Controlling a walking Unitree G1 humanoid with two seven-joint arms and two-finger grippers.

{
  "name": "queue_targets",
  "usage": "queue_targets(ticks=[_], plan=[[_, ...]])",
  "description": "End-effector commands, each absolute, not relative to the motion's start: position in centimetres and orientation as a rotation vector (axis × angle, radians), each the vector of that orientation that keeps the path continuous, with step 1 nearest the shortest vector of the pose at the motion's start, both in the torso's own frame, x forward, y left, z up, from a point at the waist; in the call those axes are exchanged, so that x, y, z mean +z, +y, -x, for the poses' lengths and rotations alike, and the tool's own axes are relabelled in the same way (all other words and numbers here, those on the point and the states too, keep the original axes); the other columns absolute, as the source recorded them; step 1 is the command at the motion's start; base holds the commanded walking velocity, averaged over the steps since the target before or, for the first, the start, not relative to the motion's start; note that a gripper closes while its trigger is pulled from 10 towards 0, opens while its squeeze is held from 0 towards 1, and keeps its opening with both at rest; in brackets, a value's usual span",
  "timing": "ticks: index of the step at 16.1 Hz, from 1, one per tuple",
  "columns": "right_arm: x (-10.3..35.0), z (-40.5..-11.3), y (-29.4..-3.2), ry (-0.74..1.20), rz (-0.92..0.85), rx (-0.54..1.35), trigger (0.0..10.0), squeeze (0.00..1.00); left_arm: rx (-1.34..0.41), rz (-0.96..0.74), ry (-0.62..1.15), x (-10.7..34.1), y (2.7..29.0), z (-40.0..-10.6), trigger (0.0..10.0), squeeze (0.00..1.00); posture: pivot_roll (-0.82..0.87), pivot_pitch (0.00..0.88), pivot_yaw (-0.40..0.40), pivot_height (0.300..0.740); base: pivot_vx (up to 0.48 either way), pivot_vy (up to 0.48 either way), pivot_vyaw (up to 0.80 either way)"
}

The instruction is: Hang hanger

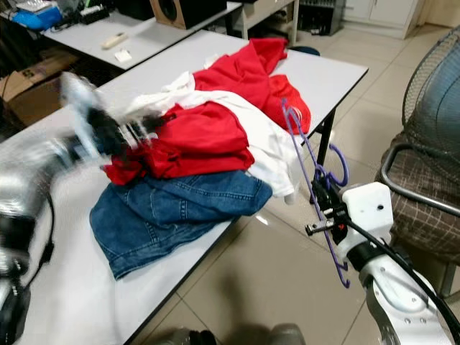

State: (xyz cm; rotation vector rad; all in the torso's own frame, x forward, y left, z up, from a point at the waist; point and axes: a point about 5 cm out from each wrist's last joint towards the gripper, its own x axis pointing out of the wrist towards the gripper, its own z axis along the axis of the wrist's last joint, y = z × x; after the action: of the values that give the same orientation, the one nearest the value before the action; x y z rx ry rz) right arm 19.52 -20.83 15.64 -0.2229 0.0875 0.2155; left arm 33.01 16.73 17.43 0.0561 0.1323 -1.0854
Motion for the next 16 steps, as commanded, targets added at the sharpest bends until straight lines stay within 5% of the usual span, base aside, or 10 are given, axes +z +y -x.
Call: queue_targets(ticks=[1, 2, 10, 15, 16], plan=[[15.7, -19.6, -20.6, 0.079, 0.228, 0.234, 10.0, 0.00, -1.100, -0.171, 0.160, 17.2, 16.3, -32.9, 10.0, 1.00, -0.28, 0.000, 0.170, 0.740, 0.000, 0.000, 0.00], [15.8, -19.7, -20.6, 0.078, 0.229, 0.236, 10.0, 0.00, -1.095, -0.280, 0.190, 16.3, 15.7, -32.9, 10.0, 0.00, -0.28, 0.000, 0.170, 0.740, 0.000, 0.000, 0.00], [15.8, -19.7, -20.5, 0.076, 0.227, 0.233, 10.0, 0.00, -0.866, -0.572, 0.112, 15.4, 12.9, -35.3, 10.0, 0.00, -0.29, 0.000, 0.178, 0.740, 0.000, 0.000, 0.00], [15.8, -19.8, -20.6, 0.072, 0.229, 0.231, 10.0, 0.00, -0.836, -0.589, 0.010, 16.4, 10.1, -36.4, 10.0, 0.00, -0.30, 0.000, 0.182, 0.740, 0.000, 0.000, 0.00], [15.8, -19.9, -20.6, 0.071, 0.229, 0.228, 10.0, 0.00, -0.824, -0.582, 0.002, 16.5, 9.9, -36.6, 9.0, 0.00, -0.30, 0.000, 0.182, 0.740, 0.000, 0.000, 0.00]])
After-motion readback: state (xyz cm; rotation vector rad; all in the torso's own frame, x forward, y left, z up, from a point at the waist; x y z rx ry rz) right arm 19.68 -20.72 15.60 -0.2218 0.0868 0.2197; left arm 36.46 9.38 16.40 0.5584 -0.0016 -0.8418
